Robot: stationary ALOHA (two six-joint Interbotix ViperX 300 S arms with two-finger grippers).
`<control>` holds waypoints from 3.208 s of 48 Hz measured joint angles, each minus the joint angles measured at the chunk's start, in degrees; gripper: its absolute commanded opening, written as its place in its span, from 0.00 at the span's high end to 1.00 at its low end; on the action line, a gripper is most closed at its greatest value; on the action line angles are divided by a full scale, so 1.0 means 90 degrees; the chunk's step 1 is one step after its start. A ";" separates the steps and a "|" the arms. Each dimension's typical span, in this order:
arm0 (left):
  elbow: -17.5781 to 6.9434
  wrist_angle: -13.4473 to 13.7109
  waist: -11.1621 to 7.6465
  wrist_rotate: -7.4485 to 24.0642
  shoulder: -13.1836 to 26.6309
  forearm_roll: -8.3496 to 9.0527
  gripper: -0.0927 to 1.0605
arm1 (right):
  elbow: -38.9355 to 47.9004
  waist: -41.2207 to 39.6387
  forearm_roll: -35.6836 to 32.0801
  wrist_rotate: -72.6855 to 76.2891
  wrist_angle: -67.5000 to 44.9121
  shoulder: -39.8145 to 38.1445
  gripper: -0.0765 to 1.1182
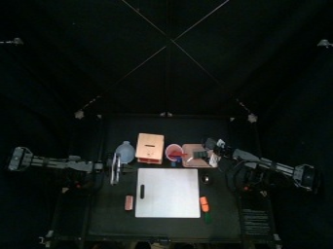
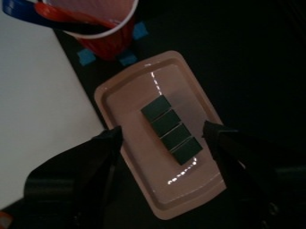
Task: Place sushi on board then cut the sushi with the knife then place the pieces on the plate
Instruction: Place the sushi on the board
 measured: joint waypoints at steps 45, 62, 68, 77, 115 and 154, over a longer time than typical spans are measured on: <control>0.0010 0.0000 0.0010 0.0000 0.0205 -0.0225 0.95 | -0.0771 -0.1123 0.1826 -0.4453 0.0615 0.2500 0.09; 0.0078 0.0000 0.0020 0.0000 0.0205 -0.0273 0.95 | -0.0859 -0.1162 0.1943 -0.4512 0.0566 0.3203 0.09; 0.0078 0.0000 0.0010 0.0000 0.0205 -0.0283 0.95 | -0.0859 -0.1162 0.2051 -0.4502 0.0488 0.3359 0.10; 0.0078 0.0000 0.0020 0.0000 0.0205 -0.0283 0.95 | -0.0859 -0.1152 0.2168 -0.4492 0.0244 0.3516 0.17; 0.0195 0.0000 0.0020 0.0000 0.0205 -0.0283 0.95 | -0.1250 -0.1094 0.2217 -0.2373 0.0967 0.2852 0.42; 0.0313 0.0000 0.0010 0.0000 0.0205 -0.0283 0.95 | -0.0869 0.1963 0.0068 0.5771 0.1123 0.1387 0.42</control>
